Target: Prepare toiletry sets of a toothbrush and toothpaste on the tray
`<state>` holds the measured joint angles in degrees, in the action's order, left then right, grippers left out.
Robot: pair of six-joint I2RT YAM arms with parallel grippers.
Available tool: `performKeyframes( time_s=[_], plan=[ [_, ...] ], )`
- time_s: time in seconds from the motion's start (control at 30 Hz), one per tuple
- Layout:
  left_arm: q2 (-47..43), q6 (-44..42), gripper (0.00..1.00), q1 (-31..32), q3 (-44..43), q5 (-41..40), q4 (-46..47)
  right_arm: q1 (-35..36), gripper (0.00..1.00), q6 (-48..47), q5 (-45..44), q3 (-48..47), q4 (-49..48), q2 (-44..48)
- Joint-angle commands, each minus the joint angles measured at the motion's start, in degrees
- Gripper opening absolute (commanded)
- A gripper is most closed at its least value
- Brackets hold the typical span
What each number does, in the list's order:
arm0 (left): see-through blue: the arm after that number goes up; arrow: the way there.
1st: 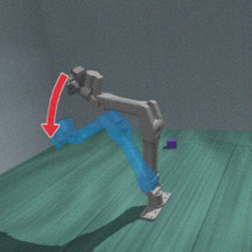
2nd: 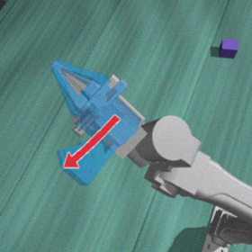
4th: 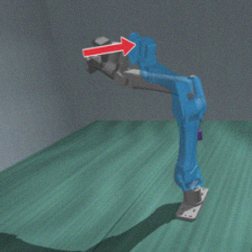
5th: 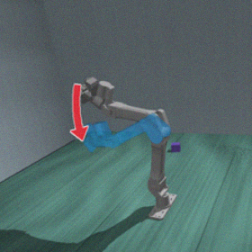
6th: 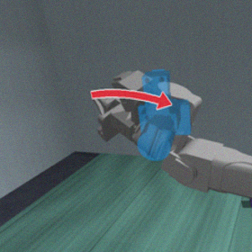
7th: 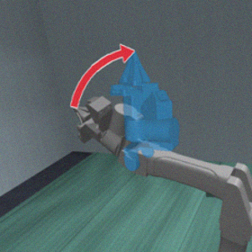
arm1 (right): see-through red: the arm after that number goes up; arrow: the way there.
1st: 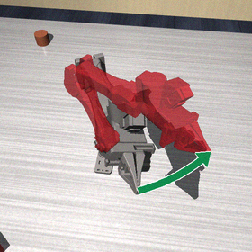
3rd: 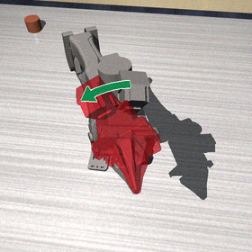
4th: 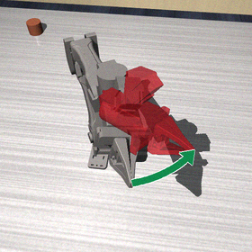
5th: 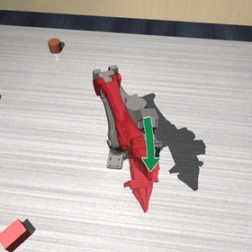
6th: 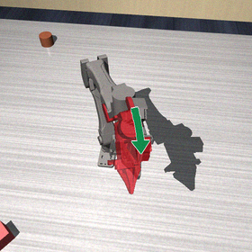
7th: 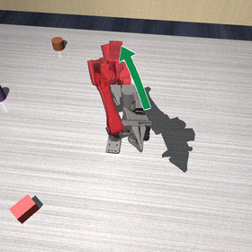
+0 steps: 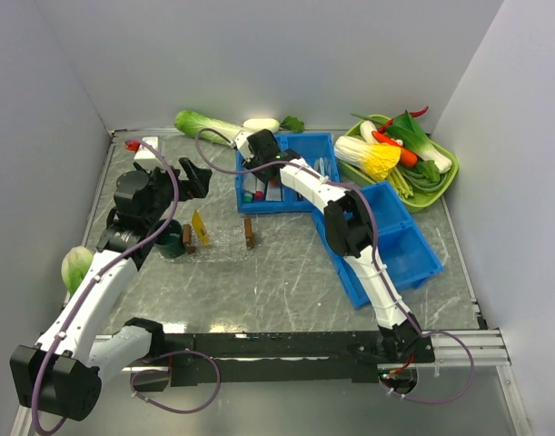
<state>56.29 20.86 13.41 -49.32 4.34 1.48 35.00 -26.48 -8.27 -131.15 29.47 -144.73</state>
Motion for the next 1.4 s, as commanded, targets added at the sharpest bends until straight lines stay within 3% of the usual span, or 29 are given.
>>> performKeyframes(
  time_s=[0.0,0.17,0.37,0.63,1.03,1.37],
  plan=[
    [-0.57,0.67,0.99,-0.31,-2.36,0.85,1.43,0.33,0.42,-0.94,-0.43,-2.71,-1.0,-3.11],
    [-0.66,0.67,0.99,-0.31,-2.45,0.85,1.25,0.42,0.27,0.02,-0.08,-1.3,-1.79,-2.23],
    [-0.75,0.58,0.99,-0.31,-2.36,0.76,1.25,0.33,0.18,5.9,3.17,-0.17,-1.26,0.58],
    [-0.39,0.32,0.99,-0.31,-1.92,3.65,2.65,0.15,0.07,14.08,7.21,6.96,-6.54,11.48],
    [-2.24,-0.21,1.0,-0.4,-0.78,7.52,5.29,0.24,0.0,17.16,9.75,12.67,-6.1,24.13],
    [0.57,1.28,0.99,-0.31,-1.39,19.38,7.49,2.43,0.0,20.5,13.19,39.88,-12.16,49.06]
  ],
)
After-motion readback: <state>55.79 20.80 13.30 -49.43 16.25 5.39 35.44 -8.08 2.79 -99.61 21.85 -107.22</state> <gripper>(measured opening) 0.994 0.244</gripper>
